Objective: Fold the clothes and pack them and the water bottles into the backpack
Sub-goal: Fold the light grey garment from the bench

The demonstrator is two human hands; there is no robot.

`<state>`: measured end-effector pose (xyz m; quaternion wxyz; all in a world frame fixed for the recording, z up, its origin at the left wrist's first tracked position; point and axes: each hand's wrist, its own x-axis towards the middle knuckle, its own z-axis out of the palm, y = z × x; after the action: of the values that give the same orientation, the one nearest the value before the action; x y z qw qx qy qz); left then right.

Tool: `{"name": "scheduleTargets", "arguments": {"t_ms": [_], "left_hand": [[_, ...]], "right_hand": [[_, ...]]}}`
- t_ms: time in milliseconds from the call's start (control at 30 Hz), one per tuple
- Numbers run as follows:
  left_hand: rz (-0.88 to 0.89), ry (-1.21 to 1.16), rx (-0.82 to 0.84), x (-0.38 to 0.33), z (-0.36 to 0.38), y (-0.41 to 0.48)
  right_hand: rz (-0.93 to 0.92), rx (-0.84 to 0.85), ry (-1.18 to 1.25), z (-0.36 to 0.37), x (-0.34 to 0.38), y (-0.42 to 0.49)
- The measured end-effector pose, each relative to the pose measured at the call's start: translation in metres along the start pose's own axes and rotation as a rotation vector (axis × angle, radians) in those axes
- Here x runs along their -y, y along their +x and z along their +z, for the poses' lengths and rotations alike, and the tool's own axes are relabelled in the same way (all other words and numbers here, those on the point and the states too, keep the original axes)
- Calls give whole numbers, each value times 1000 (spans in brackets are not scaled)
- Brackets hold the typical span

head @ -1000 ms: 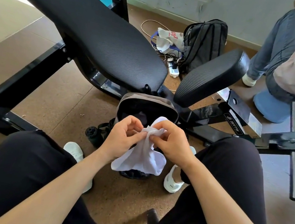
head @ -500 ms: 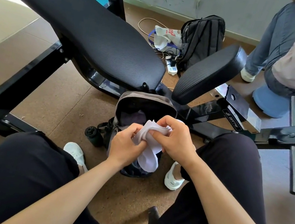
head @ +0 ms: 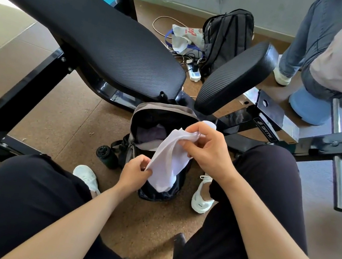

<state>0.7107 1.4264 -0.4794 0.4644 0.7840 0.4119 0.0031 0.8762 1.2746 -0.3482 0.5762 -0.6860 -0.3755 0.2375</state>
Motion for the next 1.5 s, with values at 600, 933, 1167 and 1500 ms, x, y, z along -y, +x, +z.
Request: {"name": "scheduleTargets", "arguments": {"t_ms": [600, 933, 1167, 1500], "left_hand": [[211, 80, -122, -1, 11, -13], [206, 20, -137, -4, 15, -10], [314, 77, -69, -5, 13, 9], [360, 130, 70, -8, 16, 16]], "right_hand": [[50, -128, 203, -21, 2, 2], [44, -143, 272, -28, 3, 1], [49, -98, 284, -33, 2, 0], [43, 17, 244, -41, 1, -3]]}}
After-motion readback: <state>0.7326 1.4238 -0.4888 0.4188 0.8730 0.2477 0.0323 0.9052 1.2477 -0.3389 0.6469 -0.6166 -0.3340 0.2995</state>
